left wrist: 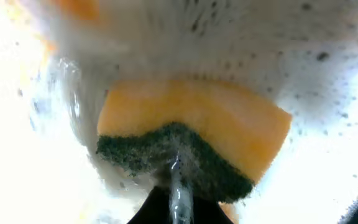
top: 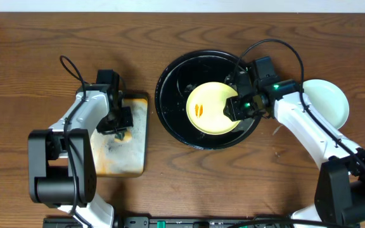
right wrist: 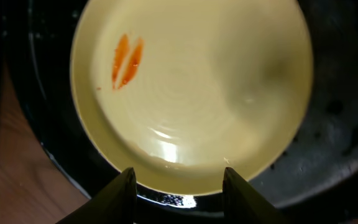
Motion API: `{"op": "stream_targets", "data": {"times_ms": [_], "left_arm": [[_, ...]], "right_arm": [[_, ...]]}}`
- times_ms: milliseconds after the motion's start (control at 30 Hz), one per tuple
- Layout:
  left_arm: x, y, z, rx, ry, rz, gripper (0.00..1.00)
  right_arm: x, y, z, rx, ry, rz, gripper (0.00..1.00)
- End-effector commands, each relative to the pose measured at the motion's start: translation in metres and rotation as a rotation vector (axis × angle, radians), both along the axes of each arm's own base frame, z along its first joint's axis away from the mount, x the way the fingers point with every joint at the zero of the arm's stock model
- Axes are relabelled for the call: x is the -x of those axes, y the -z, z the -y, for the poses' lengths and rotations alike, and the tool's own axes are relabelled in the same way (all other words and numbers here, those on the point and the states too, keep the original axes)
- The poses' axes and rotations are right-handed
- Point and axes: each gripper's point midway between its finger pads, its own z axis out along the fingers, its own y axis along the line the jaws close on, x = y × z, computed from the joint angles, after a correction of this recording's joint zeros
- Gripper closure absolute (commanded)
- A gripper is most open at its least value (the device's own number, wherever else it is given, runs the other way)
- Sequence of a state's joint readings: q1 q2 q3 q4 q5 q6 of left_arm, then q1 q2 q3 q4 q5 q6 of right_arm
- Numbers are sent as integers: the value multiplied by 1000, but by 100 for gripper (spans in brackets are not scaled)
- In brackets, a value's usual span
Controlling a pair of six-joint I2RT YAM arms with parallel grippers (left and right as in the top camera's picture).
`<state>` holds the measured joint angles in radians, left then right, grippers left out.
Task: Clean dirty plates on tray and stack at the side
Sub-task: 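Scrub the yellow plate with the sponge while right gripper holds rim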
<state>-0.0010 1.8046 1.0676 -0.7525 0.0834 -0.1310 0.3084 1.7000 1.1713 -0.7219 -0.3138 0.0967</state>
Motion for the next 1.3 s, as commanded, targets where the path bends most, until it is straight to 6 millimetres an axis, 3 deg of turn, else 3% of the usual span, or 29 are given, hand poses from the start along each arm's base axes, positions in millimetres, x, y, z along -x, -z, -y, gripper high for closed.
{"op": "stream_targets", "data": {"times_ms": [0,67,133,233,433,567,733,900,1067,1267], "left_arm": [[-16,-35,3,18,-8,95,93],[-25,-62,3,18,-8,183,93],[-26,-74,3,19,-8,222,92],[-26,-82,7,43,-4,246,93],[-32,-91,34,161,15,270,93],[-46,-106,60,200,51,329,93],[-61,-122,108,257,129,415,93],[-66,-120,160,314,198,454,93],[-60,-99,204,339,287,429,92],[-52,-76,227,342,328,384,92]], "right_arm": [[-12,-9,25,24,134,6,58],[-16,-7,41,51,174,7,60],[-18,-3,50,94,191,15,60],[-22,6,61,168,213,23,62],[-23,33,62,186,231,-36,72],[-21,53,61,194,239,-85,74],[-20,63,58,185,229,-109,71],[-20,67,53,185,218,-108,75],[-23,60,50,184,186,-81,71],[-34,28,45,141,182,8,66]]}}
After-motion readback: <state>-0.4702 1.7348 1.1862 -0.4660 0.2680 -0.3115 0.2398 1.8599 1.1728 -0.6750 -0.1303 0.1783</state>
